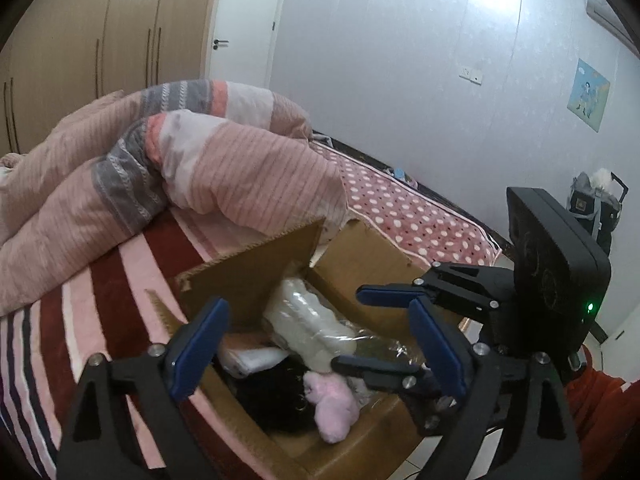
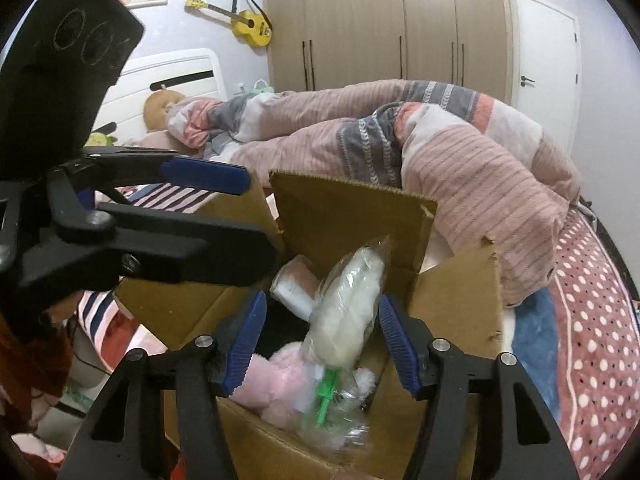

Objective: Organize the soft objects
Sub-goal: 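Lower the clear bag into the box and open the right gripper, then grasp the white lion plush with the right gripper while the left gripper grasps the green ball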

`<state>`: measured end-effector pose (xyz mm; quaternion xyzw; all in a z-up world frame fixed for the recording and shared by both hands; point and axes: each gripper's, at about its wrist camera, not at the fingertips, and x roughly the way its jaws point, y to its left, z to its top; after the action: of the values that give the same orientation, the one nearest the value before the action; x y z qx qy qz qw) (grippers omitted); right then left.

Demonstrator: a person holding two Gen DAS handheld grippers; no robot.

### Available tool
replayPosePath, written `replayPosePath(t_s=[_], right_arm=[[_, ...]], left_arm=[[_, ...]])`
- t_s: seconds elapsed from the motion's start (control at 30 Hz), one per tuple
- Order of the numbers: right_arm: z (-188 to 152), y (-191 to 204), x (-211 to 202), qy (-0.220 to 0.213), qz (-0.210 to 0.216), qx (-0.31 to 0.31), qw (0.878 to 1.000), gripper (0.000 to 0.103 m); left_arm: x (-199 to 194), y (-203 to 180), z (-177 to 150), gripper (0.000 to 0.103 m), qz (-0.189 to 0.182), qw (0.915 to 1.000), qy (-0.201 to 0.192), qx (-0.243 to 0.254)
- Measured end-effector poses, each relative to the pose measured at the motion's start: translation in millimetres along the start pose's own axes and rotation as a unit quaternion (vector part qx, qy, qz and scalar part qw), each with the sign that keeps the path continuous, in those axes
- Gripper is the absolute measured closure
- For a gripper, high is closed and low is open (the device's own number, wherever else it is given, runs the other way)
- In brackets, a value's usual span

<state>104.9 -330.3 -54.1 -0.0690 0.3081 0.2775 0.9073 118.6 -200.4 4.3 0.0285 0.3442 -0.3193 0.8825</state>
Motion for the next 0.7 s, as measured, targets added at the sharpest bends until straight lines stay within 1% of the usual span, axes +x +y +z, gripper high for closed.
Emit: replayPosePath(t_s=[0.1, 0.13, 0.17, 0.2, 0.33, 0.47, 0.6, 0.7], right_arm=[[5.7, 7.3, -6.8, -0.005, 0.005, -0.002, 1.0, 0.047], [8.4, 11.0, -8.4, -0.007, 0.006, -0.004, 1.0, 0.047], [11.1, 16.4, -11.2, -0.008, 0.007, -0.008, 1.0, 0.047], [14.0, 21.4, -12.7, -0.011, 0.009, -0.011, 1.0, 0.047], [26.3, 50.6, -19.3, -0.024, 0.032, -0.024, 0.999, 0.047], [38.1, 82.5, -16.5, -0.032, 0.058, -0.035, 0.997, 0.047], [46.3, 119.1, -3.1, -0.029, 0.079, -0.047, 0.995, 0.047], [51.0, 147.2, 15.7, -0.018, 0.093, -0.054, 0.994, 0.047]], left_arm=[[-18.2, 5.2, -1.5, 0.011, 0.012, 0.9999, -0.012, -0.004], [-24.6, 7.7, -2.6, 0.008, 0.016, 0.9997, -0.015, -0.007], [-31.8, 10.4, -4.0, 0.002, 0.022, 0.9995, -0.019, -0.011], [-41.0, 14.6, -6.1, 0.001, 0.031, 0.999, -0.027, -0.016], [-75.0, 33.6, -15.3, 0.0, 0.06, 0.9967, -0.048, -0.029], [-105.5, 58.3, -30.9, 0.0, 0.092, 0.9931, -0.058, -0.045], [-133.8, 86.9, -51.6, 0.0, 0.119, 0.9886, -0.066, -0.064], [-149.0, 109.4, -69.7, 0.0, 0.144, 0.9845, -0.067, -0.075]])
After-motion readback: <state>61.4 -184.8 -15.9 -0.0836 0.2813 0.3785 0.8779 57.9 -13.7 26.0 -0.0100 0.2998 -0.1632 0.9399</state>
